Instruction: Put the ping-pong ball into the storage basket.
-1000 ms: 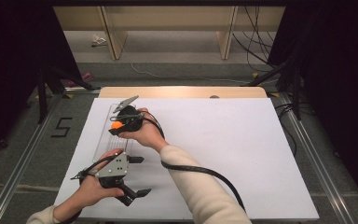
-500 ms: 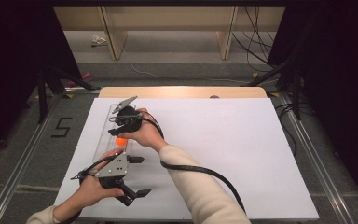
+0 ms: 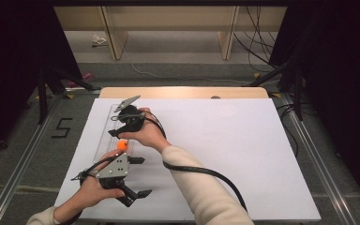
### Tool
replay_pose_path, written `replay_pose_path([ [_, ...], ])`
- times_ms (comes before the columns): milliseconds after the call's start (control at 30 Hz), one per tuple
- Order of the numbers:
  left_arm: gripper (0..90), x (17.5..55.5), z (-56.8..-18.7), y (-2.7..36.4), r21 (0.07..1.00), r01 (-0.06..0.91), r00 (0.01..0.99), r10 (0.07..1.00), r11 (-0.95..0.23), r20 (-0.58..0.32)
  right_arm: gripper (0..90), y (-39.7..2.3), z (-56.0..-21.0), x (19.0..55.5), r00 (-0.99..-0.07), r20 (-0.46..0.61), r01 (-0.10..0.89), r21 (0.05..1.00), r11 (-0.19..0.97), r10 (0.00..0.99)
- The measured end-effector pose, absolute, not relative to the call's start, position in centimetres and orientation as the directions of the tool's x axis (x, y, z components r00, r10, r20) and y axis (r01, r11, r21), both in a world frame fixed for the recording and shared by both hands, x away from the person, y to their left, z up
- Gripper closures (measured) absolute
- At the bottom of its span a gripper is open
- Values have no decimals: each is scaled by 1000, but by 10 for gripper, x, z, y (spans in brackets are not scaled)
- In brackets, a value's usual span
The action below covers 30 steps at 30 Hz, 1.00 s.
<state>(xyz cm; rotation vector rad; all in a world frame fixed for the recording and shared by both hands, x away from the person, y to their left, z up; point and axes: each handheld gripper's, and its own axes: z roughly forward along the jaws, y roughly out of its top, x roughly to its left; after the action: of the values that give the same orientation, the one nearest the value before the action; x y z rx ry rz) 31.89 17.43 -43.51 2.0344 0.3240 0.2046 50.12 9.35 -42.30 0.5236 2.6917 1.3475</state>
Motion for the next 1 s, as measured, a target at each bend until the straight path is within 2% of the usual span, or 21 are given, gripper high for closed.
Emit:
replay_pose_path([
  [300, 0, 319, -435, 174, 886, 141, 949, 314, -443, 6, 170, 85, -422, 499, -936, 83, 264, 807, 528, 342],
  [1000, 0, 319, -435, 174, 885, 143, 948, 317, -443, 5, 164, 49, -419, 493, -920, 58, 268, 816, 512, 389],
])
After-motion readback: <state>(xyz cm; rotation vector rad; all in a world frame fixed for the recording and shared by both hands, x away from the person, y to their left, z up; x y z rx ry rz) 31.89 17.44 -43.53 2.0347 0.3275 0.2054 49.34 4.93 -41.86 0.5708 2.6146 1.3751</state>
